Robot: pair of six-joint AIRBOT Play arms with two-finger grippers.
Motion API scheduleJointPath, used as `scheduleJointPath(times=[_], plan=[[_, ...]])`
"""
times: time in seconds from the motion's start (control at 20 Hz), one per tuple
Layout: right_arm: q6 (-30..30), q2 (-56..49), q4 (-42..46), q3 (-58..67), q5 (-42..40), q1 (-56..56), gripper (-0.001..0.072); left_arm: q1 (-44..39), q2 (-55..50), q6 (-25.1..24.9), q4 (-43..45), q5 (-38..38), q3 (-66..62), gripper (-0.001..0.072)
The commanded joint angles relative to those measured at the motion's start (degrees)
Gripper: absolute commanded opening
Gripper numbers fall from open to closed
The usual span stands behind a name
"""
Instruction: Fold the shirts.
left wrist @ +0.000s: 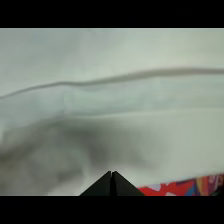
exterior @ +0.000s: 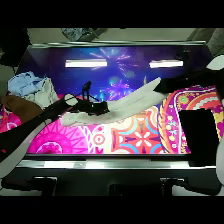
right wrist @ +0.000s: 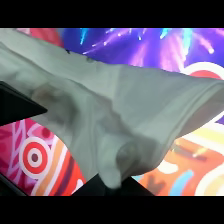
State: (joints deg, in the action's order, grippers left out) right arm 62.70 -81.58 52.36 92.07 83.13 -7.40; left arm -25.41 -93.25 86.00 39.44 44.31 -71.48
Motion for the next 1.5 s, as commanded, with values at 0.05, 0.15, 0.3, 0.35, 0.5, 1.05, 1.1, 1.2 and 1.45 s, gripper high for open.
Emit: scheduleJointPath(times=[0.05,0.15,0.3,0.35,0.5,1.05,1.1,1.2,1.45], plan=[[3.1,10.7,0.9,0.0,4.8,0.9,0.0042,-4.7,-7.8,-0.7,-15.9,-1.9,-4.0,0.0036],[3.3,13.0,0.8,0.0,6.7,0.9,0.0042,-8.1,-10.5,-4.0,-23.7,-1.9,-5.8,0.0036],[4.3,14.3,1.2,0.0,7.8,0.9,0.0043,-13.4,-15.3,-9.4,-38.4,-2.0,-9.8,0.0035],[5.4,14.3,1.2,0.0,7.5,0.9,0.0043,-14.6,-17.2,-11.4,-42.6,-1.8,-11.5,0.0035],[5.4,14.3,-0.1,0.0,1.7,0.9,0.0042,-13.0,-19.1,-14.6,-43.8,0.5,-13.0,0.0031],[0.9,0.9,-10.4,0.0,-13.9,17.1,0.0042,23.6,19.0,-11.4,0.9,11.1,3.3,0.0031],[0.9,-1.3,-11.1,0.1,-16.4,20.6,0.0042,26.8,21.9,-11.4,1.9,11.4,5.7,0.0031],[0.9,-5.7,-12.6,0.1,-20.2,26.2,0.0043,31.9,26.4,-11.5,2.0,11.7,10.5,0.0032],[1.6,-16.2,-14.3,0.0,-25.1,33.2,0.0043,37.1,32.9,-11.5,2.0,11.8,21.0,0.0032]])
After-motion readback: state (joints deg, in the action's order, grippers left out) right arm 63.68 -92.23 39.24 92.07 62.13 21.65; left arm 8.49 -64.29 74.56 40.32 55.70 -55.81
